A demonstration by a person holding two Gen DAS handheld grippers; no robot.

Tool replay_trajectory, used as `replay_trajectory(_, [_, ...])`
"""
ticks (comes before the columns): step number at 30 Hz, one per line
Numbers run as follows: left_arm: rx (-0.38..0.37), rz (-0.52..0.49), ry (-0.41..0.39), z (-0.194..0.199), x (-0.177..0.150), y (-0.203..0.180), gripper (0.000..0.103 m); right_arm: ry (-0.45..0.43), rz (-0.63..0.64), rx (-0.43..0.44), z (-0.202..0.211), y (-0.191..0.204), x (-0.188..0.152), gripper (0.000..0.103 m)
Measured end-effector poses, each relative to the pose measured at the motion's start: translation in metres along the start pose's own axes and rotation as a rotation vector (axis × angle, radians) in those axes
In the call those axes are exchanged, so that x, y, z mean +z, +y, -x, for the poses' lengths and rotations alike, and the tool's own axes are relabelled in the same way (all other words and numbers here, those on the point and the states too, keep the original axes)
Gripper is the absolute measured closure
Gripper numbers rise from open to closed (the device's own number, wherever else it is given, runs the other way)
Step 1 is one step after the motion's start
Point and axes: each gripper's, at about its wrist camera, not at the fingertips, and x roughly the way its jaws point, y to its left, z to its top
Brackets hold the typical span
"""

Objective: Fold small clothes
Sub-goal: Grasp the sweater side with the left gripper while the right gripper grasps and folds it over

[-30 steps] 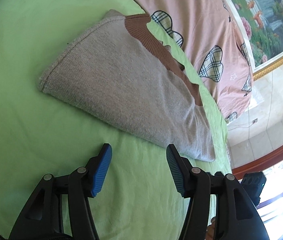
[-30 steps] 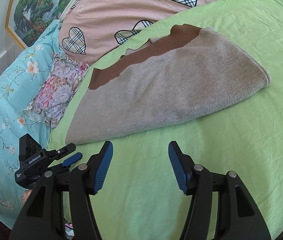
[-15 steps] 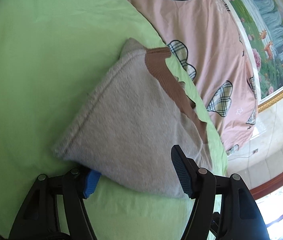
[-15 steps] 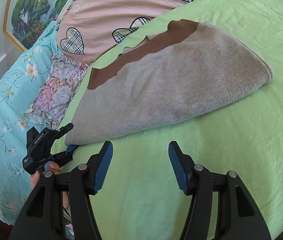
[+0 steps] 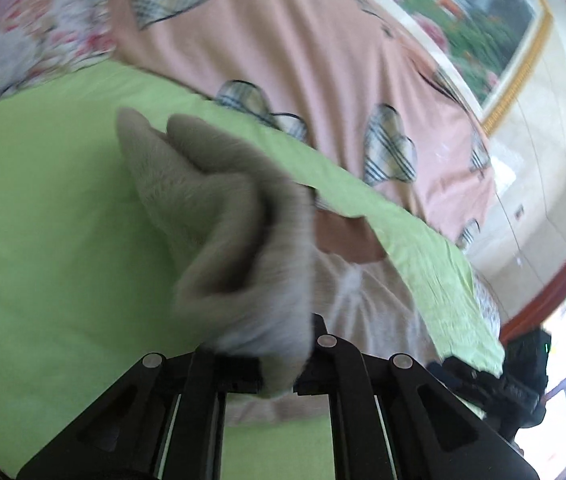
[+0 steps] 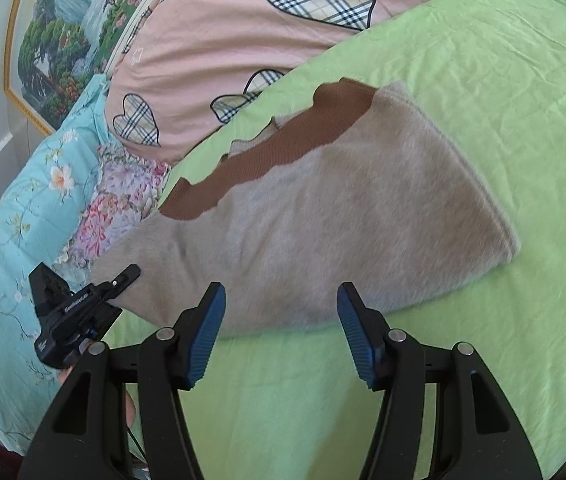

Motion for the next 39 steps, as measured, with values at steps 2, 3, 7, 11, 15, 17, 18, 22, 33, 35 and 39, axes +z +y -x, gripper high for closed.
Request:
replay_trajectory(2, [-0.016, -0.069, 0.03, -0.015, -0.005, -0.026, 0.096, 0.018, -0.007, 0.0, -0.005, -0.007, 0.013, 0.044])
replay_trajectory(3, [-0.015, -0.099, 0.048, -0.023, -0.008, -0.036, 0.096, 0.037, -0.011, 0.014, -0.009, -0.011, 0.019, 0.044])
replay_trajectory(7, [-0.002, -0.194, 0.139, -0.062, -0.032, -0.068, 0.096, 0.085, -0.047, 0.091, -0.029, -0.019, 0.042, 0.043])
replay_trajectory(11, [-0.003, -0.211, 0.194, -0.082, -0.048, -0.074, 0.096, 0.165, -0.034, 0.184, -0.062, -0.01, 0.057, 0.028])
replay_trajectory(15, [-0.03, -0.195, 0.186, -0.08, -0.045, -0.073, 0.096, 0.257, -0.007, 0.238, -0.106, 0.011, 0.064, 0.023])
replay_trajectory(17, [-0.036, -0.189, 0.19, -0.079, -0.043, -0.07, 0.096, 0.278, 0.005, 0.239, -0.125, 0.021, 0.068, 0.023])
replay_trajectory(18, [-0.032, -0.194, 0.192, -0.077, -0.044, -0.071, 0.096, 0.281, 0.014, 0.248, -0.133, 0.028, 0.073, 0.023])
replay_trajectory(22, [-0.001, -0.241, 0.195, -0.069, -0.048, -0.074, 0.096, 0.262, 0.063, 0.24, -0.163, 0.051, 0.092, 0.036])
replay_trajectory(33, [-0.151, -0.329, 0.177, -0.073, -0.029, -0.15, 0.096, 0.123, 0.184, 0.19, -0.106, 0.053, 0.148, 0.085])
replay_trajectory(35, [-0.188, -0.347, 0.188, -0.088, -0.035, -0.171, 0.096, 0.088, 0.19, 0.151, -0.084, 0.035, 0.158, 0.085])
replay_trajectory(39, [-0.205, -0.352, 0.266, -0.127, -0.06, -0.19, 0.096, 0.082, 0.162, 0.06, -0.07, -0.013, 0.161, 0.085])
